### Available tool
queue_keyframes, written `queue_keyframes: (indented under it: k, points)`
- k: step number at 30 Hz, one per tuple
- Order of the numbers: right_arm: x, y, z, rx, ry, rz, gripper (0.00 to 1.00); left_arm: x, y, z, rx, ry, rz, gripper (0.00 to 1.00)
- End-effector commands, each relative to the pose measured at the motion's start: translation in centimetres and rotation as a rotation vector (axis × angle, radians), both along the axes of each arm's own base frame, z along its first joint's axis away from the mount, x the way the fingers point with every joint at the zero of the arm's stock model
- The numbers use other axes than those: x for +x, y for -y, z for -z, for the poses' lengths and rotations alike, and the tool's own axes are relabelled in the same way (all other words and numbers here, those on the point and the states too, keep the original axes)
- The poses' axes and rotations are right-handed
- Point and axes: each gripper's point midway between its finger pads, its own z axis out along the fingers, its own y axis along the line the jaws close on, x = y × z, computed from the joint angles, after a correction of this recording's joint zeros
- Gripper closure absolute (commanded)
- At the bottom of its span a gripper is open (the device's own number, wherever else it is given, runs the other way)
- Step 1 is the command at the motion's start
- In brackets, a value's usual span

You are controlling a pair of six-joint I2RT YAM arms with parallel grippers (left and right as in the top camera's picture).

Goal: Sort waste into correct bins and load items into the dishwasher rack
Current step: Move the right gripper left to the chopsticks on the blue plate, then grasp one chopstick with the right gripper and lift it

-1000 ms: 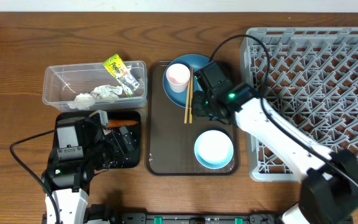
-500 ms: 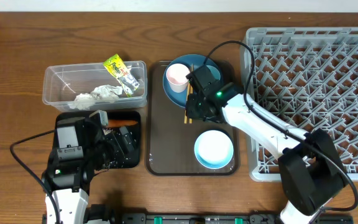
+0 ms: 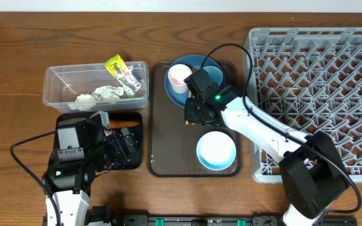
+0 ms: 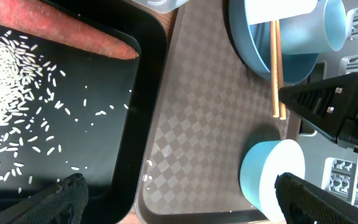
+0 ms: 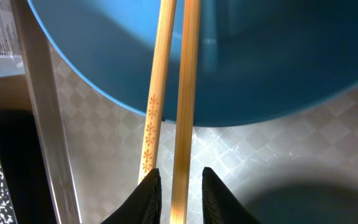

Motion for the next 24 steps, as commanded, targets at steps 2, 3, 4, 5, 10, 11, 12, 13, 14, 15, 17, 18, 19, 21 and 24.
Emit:
queue_keyframes:
  k: [2,3,4,5,10,11,12,13,14,15,17,18,19,21,24]
  points:
    - [-0.3,0.0,0.2,-0.010,-0.012,0.005,0.79,0.3,-0.3,-0.5,0.015,0.019,-0.003,0.02]
    - [-0.3,0.0,0.2,-0.010,-0.013,0.005,0.81,0.3,-0.3,-0.5,0.015,0.019,-0.003,0.02]
    - [-0.3,0.0,0.2,-0.011,-0.013,0.005,0.83,0.3,-0.3,-0.5,0.015,0.019,-0.003,0.02]
    - [-0.3,0.0,0.2,-0.013,-0.011,0.006,0.85,0.3,-0.3,-0.5,0.015,0.019,-0.003,0.02]
    - [-0.3,0.0,0.2,-0.013,-0.011,0.005,0.92,0.3,-0.3,-0.5,0.015,0.019,-0.003,0.02]
    - [-0.3,0.1,0.2,-0.015,-0.013,0.005,0.91,0.3,-0.3,-0.5,0.015,0.019,-0.003,0.02]
    - [-0.4,0.1,0.2,-0.017,-0.016,0.005,0.92,0.3,-0.3,-0.5,0.015,0.019,-0.003,0.02]
    - [-0.5,0.2,0.3,-0.020,-0.019,0.005,0.91,0.3,-0.3,-0.5,0.015,0.019,-0.003,0.02]
    - [-0.6,0.2,0.3,-0.022,-0.023,0.005,0.92,0.3,-0.3,-0.5,0.015,0.018,-0.003,0.02]
    - [-0.6,0.3,0.3,-0.025,-0.026,0.005,0.92,0.3,-0.3,-0.5,0.015,0.019,-0.003,0.02]
    - [-0.7,0.4,0.4,-0.029,-0.031,0.006,0.93,0.3,-0.3,-0.5,0.015,0.019,-0.003,0.02]
    - [-0.7,0.4,0.4,-0.029,-0.031,0.007,0.93,0.3,-0.3,-0.5,0.015,0.019,-0.003,0.02]
    - [-0.7,0.4,0.3,-0.028,-0.030,0.007,0.94,0.3,-0.3,-0.5,0.015,0.019,-0.003,0.02]
    - [-0.6,0.4,0.1,-0.023,-0.024,0.007,0.95,0.3,-0.3,-0.5,0.015,0.019,-0.003,0.02]
    - [-0.4,0.5,-0.8,-0.012,-0.006,0.004,0.95,0.3,-0.3,-0.5,0.015,0.019,-0.003,0.02]
